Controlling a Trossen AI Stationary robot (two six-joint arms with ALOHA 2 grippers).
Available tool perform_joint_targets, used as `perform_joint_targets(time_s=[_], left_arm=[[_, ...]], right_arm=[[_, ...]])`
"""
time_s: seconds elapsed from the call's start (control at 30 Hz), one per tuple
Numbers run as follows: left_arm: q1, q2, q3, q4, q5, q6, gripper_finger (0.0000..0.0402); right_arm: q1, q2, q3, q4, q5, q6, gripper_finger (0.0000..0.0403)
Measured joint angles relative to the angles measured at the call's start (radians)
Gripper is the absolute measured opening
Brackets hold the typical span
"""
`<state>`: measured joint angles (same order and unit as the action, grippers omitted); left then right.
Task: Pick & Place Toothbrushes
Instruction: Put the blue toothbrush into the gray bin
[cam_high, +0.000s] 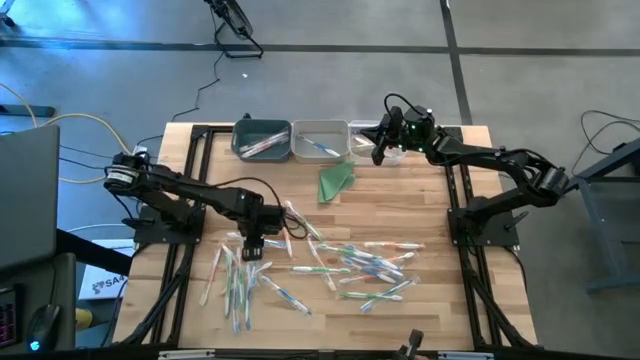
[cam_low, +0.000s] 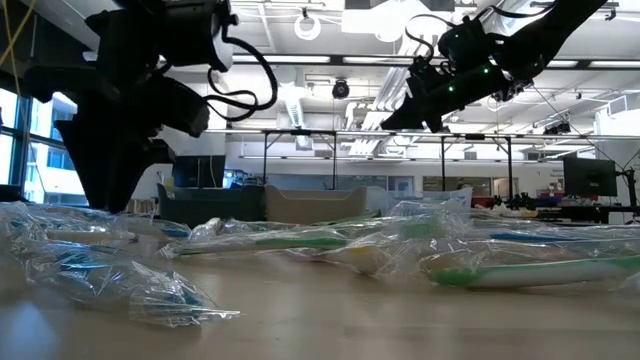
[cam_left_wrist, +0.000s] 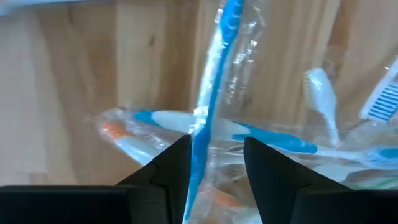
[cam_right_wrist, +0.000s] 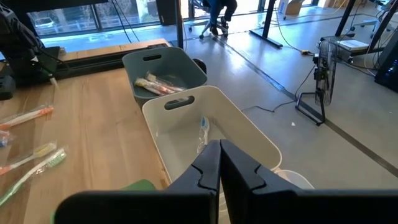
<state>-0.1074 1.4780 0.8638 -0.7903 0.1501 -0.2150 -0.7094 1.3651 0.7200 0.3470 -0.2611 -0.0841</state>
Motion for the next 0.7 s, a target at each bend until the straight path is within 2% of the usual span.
perform_joint_targets(time_s=[0.3, 0.7], left_arm=[[-0.024, 0.000, -0.004, 0.000, -0.087, -0.029, 0.0143], [-0.024, 0.027, -0.004, 0.003, -0.100, -0.027, 0.0143]], right_arm=[[0.000, 0.000, 0.000, 0.000, 0.000, 0.000, 0.0003], [0.000, 0.000, 0.000, 0.000, 0.000, 0.000, 0.0003]])
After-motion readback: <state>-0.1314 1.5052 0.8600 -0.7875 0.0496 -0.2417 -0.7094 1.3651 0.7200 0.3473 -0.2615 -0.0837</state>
